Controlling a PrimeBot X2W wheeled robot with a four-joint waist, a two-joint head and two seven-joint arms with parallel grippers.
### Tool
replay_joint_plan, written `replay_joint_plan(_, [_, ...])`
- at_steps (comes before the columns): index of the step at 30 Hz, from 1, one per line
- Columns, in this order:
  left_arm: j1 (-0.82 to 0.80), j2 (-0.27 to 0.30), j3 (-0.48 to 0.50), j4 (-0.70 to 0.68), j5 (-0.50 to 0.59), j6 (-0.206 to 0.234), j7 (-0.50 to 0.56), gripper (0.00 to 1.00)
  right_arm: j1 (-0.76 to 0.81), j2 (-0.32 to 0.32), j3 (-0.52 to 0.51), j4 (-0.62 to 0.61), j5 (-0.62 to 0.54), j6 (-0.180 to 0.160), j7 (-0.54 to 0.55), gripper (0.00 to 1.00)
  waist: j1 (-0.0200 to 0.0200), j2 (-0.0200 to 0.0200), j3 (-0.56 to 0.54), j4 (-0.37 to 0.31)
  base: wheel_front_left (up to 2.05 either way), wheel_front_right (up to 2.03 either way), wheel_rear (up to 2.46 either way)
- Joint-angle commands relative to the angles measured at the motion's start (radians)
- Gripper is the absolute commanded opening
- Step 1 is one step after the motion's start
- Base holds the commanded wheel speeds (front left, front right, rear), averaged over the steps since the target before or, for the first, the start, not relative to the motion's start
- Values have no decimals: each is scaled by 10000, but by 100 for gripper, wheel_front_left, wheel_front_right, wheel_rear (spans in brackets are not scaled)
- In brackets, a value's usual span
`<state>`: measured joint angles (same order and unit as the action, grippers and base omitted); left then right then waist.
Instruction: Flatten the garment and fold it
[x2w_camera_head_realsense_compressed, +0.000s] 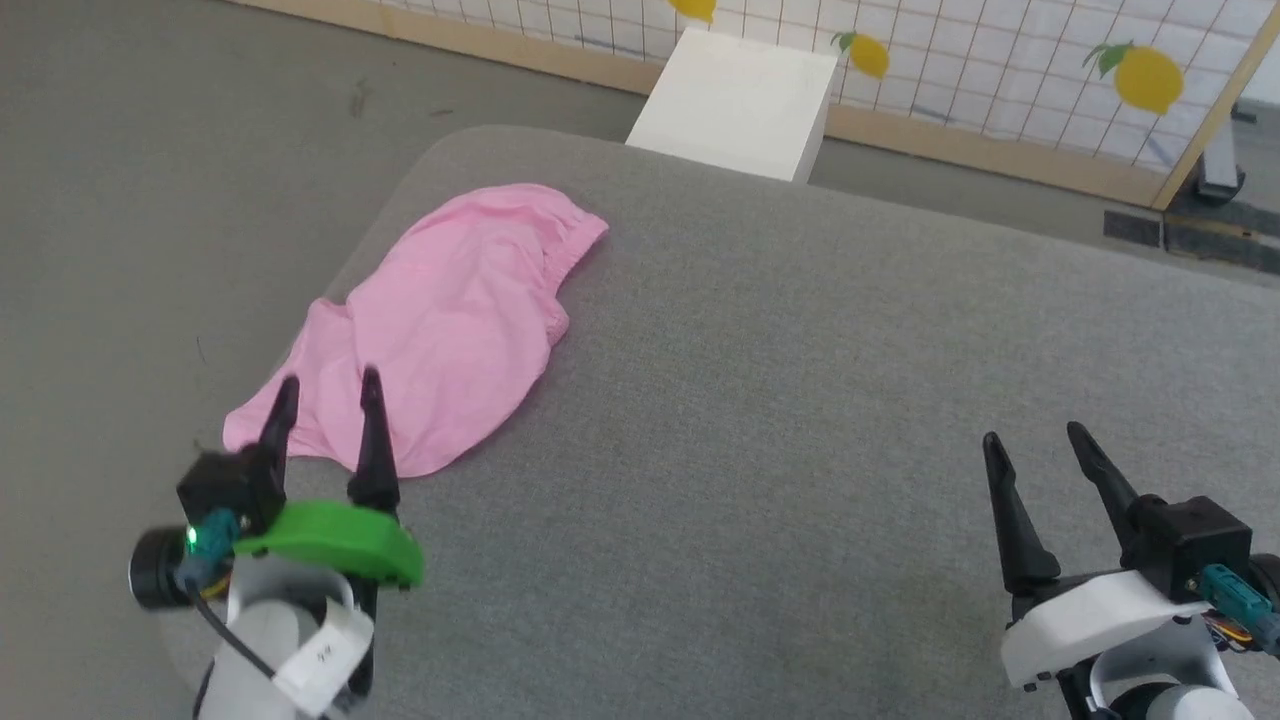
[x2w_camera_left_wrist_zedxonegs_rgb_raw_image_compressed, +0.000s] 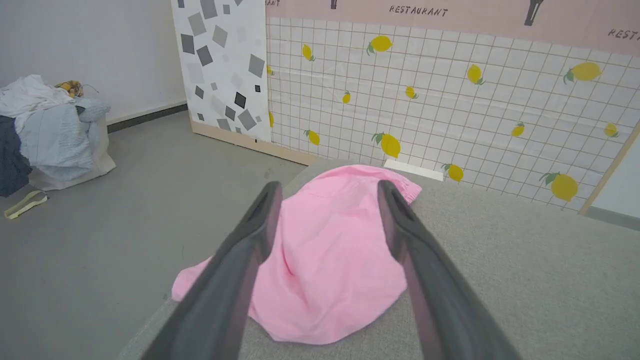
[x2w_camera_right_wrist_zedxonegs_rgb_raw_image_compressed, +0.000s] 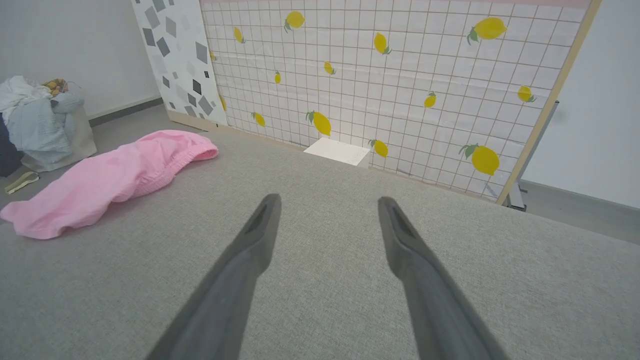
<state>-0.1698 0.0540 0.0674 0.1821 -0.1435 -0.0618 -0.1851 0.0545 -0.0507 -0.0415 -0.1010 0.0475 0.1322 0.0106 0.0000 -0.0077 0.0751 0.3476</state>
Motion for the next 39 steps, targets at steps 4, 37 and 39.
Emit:
replay_joint_plan(4, [-1373, 196, 23, 426, -119, -254, -168, 100, -272, 4, 55, -279, -191, -11, 208, 100, 0, 59, 610, -15, 0, 0, 0])
replay_joint_plan(37, [-6681, 3906, -4548, 8115, -7733, -688, 7630, 0, -1724, 5, 436, -770, -301, -15, 481, 100, 0, 77, 4001, -1493, 0, 0, 0])
replay_joint_plan(39, [-6698, 3851, -4604, 8212, -7808, -688, 7588, 0, -1721, 5, 410, -717, -267, -15, 465, 100, 0, 77, 3906, -1466, 0, 0, 0])
